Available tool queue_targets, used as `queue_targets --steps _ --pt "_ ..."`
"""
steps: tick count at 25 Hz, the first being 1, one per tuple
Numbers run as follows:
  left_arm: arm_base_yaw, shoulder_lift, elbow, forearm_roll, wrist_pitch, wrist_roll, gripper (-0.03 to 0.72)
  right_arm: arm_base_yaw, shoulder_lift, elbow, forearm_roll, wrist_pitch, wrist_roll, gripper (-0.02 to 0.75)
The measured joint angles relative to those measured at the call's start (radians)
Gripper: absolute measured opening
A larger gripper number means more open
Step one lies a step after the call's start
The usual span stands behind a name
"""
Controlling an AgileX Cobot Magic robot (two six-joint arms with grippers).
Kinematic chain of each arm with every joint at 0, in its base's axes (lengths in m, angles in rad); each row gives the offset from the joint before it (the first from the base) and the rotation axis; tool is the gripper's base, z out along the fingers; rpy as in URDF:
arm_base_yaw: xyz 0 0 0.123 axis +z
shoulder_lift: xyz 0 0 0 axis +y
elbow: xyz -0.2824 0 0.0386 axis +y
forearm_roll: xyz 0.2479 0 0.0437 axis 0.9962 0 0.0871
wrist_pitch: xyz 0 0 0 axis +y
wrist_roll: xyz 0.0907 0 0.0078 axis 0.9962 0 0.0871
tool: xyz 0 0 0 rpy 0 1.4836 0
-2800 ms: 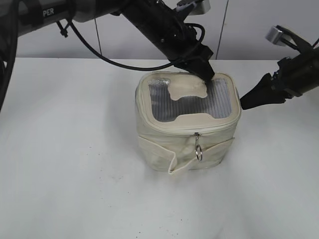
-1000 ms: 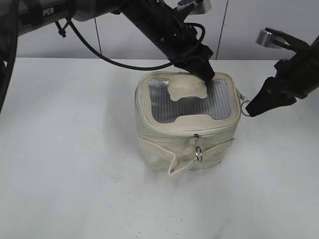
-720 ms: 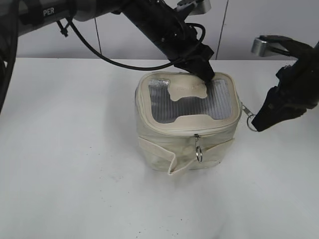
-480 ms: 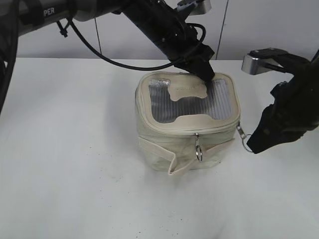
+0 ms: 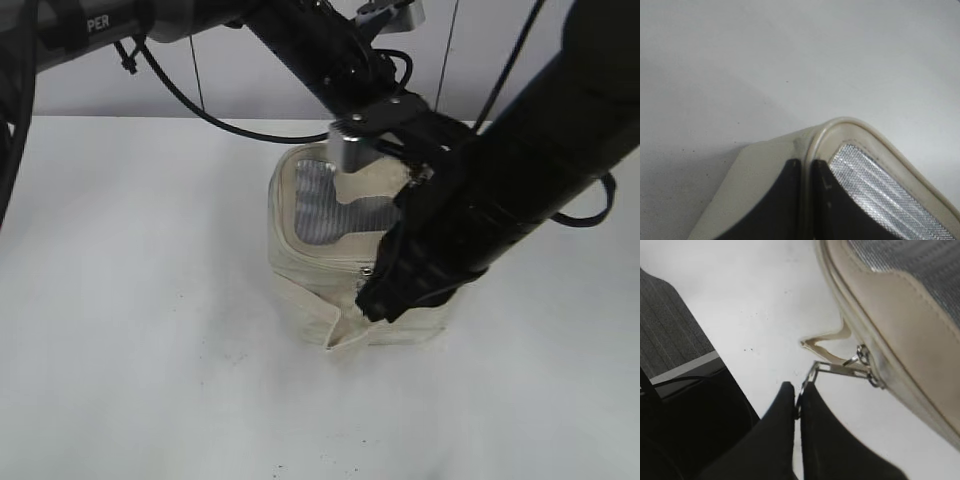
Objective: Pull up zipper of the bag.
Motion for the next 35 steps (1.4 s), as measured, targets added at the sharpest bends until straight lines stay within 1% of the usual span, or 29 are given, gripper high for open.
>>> queue_targets --steps 2,4,6,7,9,11,13,15,17,18,20,21,23,27,30,33,35 --pt "0.0 0.0 0.0 -0.001 0.012 0.0 0.04 0.03 0.024 -0.028 -0.008 -0.001 0.021 0.005" --pt "-0.002 0.0 0.0 -0.001 0.016 0.0 0.04 0.034 0.03 -0.038 -0.021 -0.001 0.048 0.005" --pt "-0.002 0.0 0.0 -0.001 0.016 0.0 0.04 0.035 0.03 -0.04 -0.054 0.005 0.115 0.009" --pt "-0.003 0.0 0.0 -0.001 0.015 0.0 0.039 0.036 0.029 -0.04 -0.078 0.008 0.158 0.021" --pt "-0.003 0.0 -0.001 -0.001 0.014 0.0 0.039 0.042 0.022 -0.04 -0.153 0.013 0.275 0.073" --pt "-0.003 0.0 -0.001 -0.001 0.015 0.0 0.043 0.042 0.006 -0.04 -0.231 0.014 0.379 0.183" --pt "-0.003 -0.004 -0.001 0.001 0.015 0.0 0.074 0.042 -0.02 -0.04 -0.305 0.021 0.462 0.314" --pt "-0.003 -0.014 -0.001 0.006 0.01 -0.003 0.144 0.041 -0.047 -0.04 -0.349 0.028 0.511 0.462" --pt "-0.003 -0.035 -0.001 0.016 0.003 -0.005 0.243 0.03 -0.075 -0.04 -0.371 0.03 0.535 0.569" --pt "-0.002 -0.047 -0.002 0.026 0.002 -0.006 0.282 0.022 -0.084 -0.041 -0.372 0.03 0.54 0.601" --pt "-0.001 -0.074 -0.002 0.072 0.002 -0.007 0.344 -0.014 -0.096 -0.043 -0.374 0.03 0.545 0.622" --pt "0.0 -0.086 -0.003 0.102 0.001 -0.012 0.359 -0.035 -0.098 -0.043 -0.374 0.031 0.549 0.626" --pt "0.0 -0.114 -0.003 0.195 0.003 -0.051 0.372 -0.097 -0.099 -0.045 -0.378 0.036 0.553 0.624" --pt "0.003 -0.175 -0.003 0.424 0.03 -0.209 0.38 -0.228 -0.101 -0.046 -0.383 0.057 0.556 0.603" --pt "0.018 -0.229 -0.003 0.562 0.08 -0.316 0.382 -0.318 -0.112 -0.046 -0.386 0.084 0.557 0.596" --pt "0.051 -0.282 -0.003 0.644 0.096 -0.391 0.382 -0.384 -0.141 -0.046 -0.416 0.123 0.557 0.595" --pt "0.086 -0.325 0.001 0.657 0.099 -0.418 0.382 -0.412 -0.167 -0.046 -0.44 0.151 0.561 0.595"
